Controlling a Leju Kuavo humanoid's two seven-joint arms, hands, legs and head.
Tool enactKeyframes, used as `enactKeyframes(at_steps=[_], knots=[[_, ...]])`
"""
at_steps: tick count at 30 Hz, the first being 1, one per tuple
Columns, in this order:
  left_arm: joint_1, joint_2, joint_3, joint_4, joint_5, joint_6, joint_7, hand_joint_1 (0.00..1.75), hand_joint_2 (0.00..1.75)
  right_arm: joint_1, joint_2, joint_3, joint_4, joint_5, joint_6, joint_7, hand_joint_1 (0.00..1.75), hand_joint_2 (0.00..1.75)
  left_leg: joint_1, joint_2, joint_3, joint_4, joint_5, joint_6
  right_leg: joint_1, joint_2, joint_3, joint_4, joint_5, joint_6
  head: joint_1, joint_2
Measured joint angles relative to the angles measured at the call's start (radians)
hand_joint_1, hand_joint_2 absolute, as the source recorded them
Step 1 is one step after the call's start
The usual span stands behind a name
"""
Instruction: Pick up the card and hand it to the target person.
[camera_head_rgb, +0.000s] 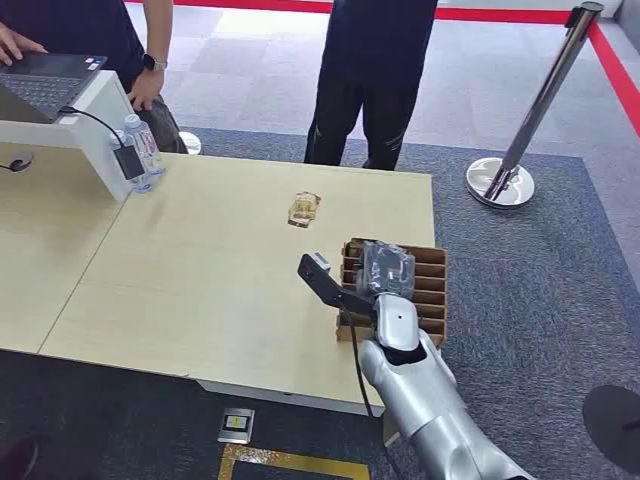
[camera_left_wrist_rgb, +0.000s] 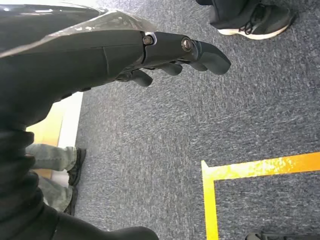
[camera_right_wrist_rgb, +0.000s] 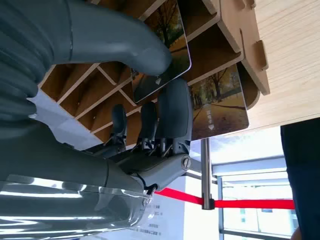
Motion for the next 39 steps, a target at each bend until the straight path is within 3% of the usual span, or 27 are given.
enactKeyframes(at_steps=[24,31,35,39], knots=[[0.0,0.0,0.0,0.0,0.003,0.0,-0.002,0.0,1.75,0.0,0.006,0.0,0.003,-0.002,0.005,-0.007,1.03,1.75,0.0,0.0,0.0,0.0,0.0,0.0,0.0,0.0,0.0,0.0,0.0,0.0,0.0,0.0],[0.0,0.0,0.0,0.0,0.003,0.0,-0.003,0.0,1.75,-0.001,0.007,0.0,0.012,-0.002,0.007,-0.006,0.93,1.75,0.0,0.0,0.0,0.0,0.0,0.0,0.0,0.0,0.0,0.0,0.0,0.0,0.0,0.0],[0.0,0.0,0.0,0.0,0.003,0.0,-0.003,0.0,1.75,-0.001,0.008,0.0,0.023,-0.002,0.009,-0.007,0.72,1.75,0.0,0.0,0.0,0.0,0.0,0.0,0.0,0.0,0.0,0.0,0.0,0.0,0.0,0.0],[0.0,0.0,0.0,0.0,0.002,0.001,-0.003,0.0,1.75,-0.002,0.012,0.0,0.032,-0.001,0.012,-0.006,0.73,1.75,0.0,0.0,0.0,0.0,0.0,0.0,0.0,0.0,0.0,0.0,0.0,0.0,0.0,0.0]])
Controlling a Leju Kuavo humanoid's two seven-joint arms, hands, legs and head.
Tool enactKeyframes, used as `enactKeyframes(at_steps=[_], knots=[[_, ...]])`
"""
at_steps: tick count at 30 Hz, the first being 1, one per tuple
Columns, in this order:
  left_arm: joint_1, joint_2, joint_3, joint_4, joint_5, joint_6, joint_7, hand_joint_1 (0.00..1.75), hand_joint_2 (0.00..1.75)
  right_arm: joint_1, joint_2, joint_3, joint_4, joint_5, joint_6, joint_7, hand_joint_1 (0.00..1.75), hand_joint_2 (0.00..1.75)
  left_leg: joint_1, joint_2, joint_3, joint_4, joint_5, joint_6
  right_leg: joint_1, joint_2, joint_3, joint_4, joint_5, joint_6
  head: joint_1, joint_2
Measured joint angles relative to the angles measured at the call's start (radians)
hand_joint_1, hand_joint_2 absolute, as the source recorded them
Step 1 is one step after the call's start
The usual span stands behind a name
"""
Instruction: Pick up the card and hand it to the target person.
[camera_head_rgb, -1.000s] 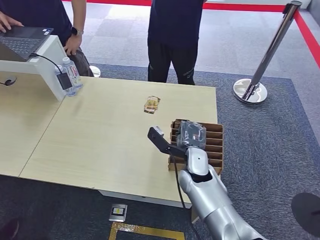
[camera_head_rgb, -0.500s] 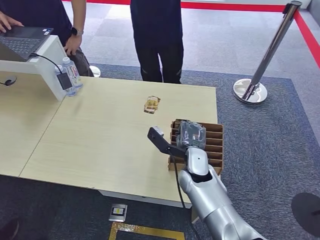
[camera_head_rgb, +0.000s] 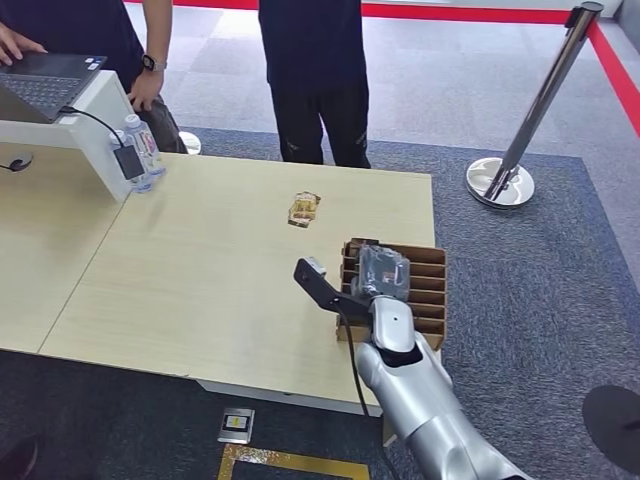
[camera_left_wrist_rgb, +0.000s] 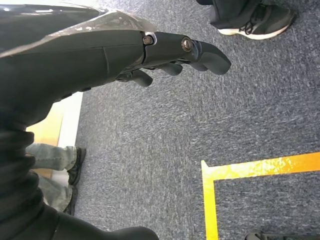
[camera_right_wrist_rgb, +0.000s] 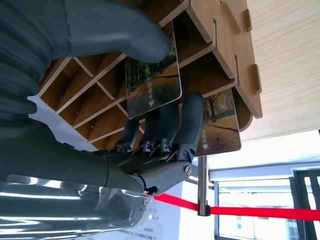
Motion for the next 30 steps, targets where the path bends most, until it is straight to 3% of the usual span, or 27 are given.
enactKeyframes(at_steps=[4,9,15,30], knots=[[0.0,0.0,0.0,0.0,-0.002,0.001,0.001,0.0,1.75,-0.001,0.002,0.0,0.005,0.002,0.001,0.004,0.89,1.75,0.0,0.0,0.0,0.0,0.0,0.0,0.0,0.0,0.0,0.0,0.0,0.0,0.0,0.0],[0.0,0.0,0.0,0.0,-0.003,0.002,0.003,0.0,1.75,-0.001,0.003,0.0,0.007,0.002,0.003,0.005,1.25,1.75,0.0,0.0,0.0,0.0,0.0,0.0,0.0,0.0,0.0,0.0,0.0,0.0,0.0,0.0],[0.0,0.0,0.0,0.0,-0.005,0.003,0.006,0.0,1.75,-0.001,0.003,0.0,0.006,0.0,0.001,0.004,1.37,1.75,0.0,0.0,0.0,0.0,0.0,0.0,0.0,0.0,0.0,0.0,0.0,0.0,0.0,0.0],[0.0,0.0,0.0,0.0,-0.012,0.003,0.006,0.0,1.75,0.006,0.003,0.0,-0.032,-0.001,-0.003,-0.009,1.44,1.75,0.0,0.0,-0.001,0.0,0.0,0.0,0.0,0.0,0.0,0.0,0.0,0.0,0.0,0.0]])
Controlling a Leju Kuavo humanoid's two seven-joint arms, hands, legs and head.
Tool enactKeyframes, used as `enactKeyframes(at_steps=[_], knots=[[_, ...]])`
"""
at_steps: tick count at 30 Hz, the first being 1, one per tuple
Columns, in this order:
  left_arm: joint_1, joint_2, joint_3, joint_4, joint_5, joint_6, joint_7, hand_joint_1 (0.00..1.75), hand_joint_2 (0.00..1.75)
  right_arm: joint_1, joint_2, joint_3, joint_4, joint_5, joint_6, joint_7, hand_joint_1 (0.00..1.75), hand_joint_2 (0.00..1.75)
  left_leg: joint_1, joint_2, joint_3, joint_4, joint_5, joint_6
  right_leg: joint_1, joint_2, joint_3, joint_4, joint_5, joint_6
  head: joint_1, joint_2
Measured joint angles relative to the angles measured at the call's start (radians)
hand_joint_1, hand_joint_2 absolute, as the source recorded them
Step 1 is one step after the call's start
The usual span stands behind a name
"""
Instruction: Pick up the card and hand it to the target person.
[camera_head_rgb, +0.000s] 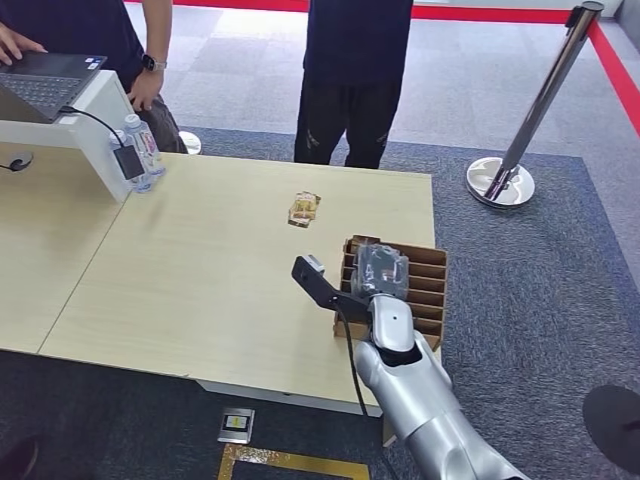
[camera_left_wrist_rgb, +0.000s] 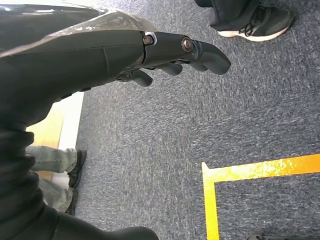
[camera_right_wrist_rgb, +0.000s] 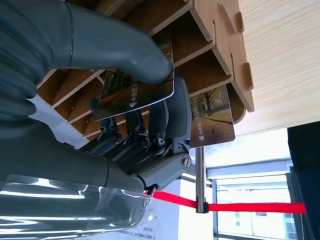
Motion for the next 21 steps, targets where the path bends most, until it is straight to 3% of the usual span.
enactKeyframes(at_steps=[8,21], knots=[[0.0,0.0,0.0,0.0,-0.001,0.0,0.0,0.0,1.75,0.016,0.0,0.004,-0.088,-0.024,0.012,-0.045,1.47,1.75,0.0,0.0,0.0,0.0,0.0,0.0,0.0,0.0,-0.001,0.0,0.0,0.0,0.0,0.0],[0.0,0.0,0.0,0.0,-0.01,-0.004,-0.002,0.0,1.75,-0.001,-0.011,0.034,-0.356,-0.137,0.125,-0.105,1.46,1.75,0.0,0.0,-0.001,0.0,0.0,0.0,0.0,0.0,-0.001,0.0,0.0,0.0,0.0,0.0]])
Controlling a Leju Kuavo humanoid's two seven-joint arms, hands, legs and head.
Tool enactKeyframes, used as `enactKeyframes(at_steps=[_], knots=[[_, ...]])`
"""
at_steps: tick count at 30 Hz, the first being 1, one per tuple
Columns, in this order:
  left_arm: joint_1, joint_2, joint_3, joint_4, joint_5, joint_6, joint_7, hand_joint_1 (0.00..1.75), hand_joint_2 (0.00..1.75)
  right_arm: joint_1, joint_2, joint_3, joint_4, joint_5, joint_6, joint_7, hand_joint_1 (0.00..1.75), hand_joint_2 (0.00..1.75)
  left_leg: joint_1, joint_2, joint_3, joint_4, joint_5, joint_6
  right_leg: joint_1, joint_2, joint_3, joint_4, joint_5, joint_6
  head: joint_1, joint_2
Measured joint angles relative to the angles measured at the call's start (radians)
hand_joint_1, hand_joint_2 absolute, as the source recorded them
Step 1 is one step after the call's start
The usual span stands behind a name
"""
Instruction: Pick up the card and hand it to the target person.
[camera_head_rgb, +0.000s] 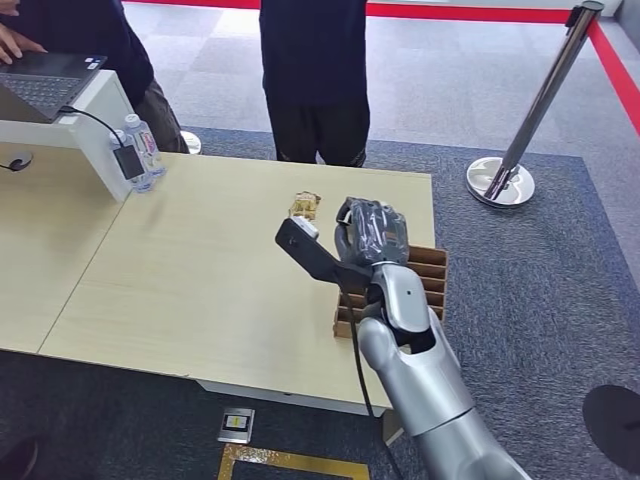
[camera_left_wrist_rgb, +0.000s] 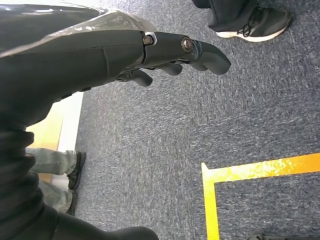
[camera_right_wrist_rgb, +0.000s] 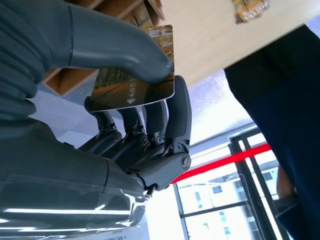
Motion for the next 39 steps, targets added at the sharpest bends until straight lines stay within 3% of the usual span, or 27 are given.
enactKeyframes(at_steps=[6,16,28,39], knots=[[0.0,0.0,0.0,0.0,-0.002,-0.006,-0.02,0.0,1.75,-0.129,0.002,0.002,0.002,-0.072,0.022,-0.021,1.44,1.75,0.0,0.0,0.0,0.0,0.001,0.0,0.0,0.0,0.0,0.0,0.0,0.0,0.0,0.0],[-0.001,0.0,0.0,0.0,0.015,0.01,-0.023,0.0,1.75,-0.326,0.055,0.017,0.198,-0.119,-0.07,-0.069,1.49,1.75,0.0,0.0,0.0,0.0,0.001,0.0,0.0,0.0,0.0,0.001,0.0,0.0,0.0,0.0],[-0.001,0.0,0.0,0.0,0.031,0.024,-0.037,0.0,1.75,-0.389,0.084,0.044,0.365,-0.207,-0.138,-0.094,1.48,1.75,0.0,0.0,-0.001,0.0,0.001,0.0,0.0,0.0,0.0,0.001,0.0,0.0,0.0,0.0],[-0.001,0.0,0.0,0.0,0.04,0.03,-0.037,0.0,1.75,-0.411,0.085,0.104,0.435,-0.263,-0.154,-0.088,1.37,1.75,0.0,0.0,-0.001,0.0,0.001,0.0,0.0,0.0,-0.001,0.001,0.0,0.0,0.0,0.0]])
